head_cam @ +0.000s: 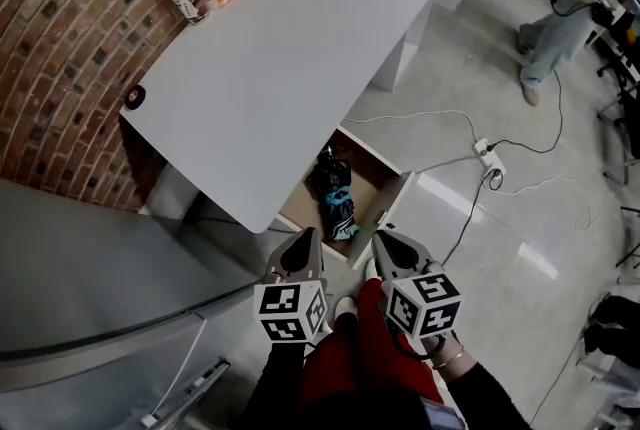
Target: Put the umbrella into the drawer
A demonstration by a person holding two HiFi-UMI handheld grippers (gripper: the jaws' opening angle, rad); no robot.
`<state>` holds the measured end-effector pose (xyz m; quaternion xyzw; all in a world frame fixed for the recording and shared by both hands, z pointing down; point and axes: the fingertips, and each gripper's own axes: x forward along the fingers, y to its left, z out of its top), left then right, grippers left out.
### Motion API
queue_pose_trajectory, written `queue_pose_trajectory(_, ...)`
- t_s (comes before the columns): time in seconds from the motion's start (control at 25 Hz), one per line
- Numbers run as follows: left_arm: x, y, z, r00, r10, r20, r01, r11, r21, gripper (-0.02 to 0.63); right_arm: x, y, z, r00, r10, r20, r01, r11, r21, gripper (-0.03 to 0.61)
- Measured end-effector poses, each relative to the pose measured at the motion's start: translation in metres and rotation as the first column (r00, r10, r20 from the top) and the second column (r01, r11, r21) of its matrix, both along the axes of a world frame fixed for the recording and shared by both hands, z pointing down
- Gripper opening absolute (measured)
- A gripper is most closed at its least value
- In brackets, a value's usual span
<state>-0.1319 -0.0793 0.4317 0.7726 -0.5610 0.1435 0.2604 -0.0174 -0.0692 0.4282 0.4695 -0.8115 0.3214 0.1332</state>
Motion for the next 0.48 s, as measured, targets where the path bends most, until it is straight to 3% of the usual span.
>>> queue_pose_trajectory(0.48, -0.018, 0.027, -0.059, 1.000, -0.012, -0.005, 0.012, 0.992, 0.123, 0.003, 0.003, 0.025, -0.058, 1.000, -0.009, -0.008, 0.011, 0.985, 0.170, 0.006)
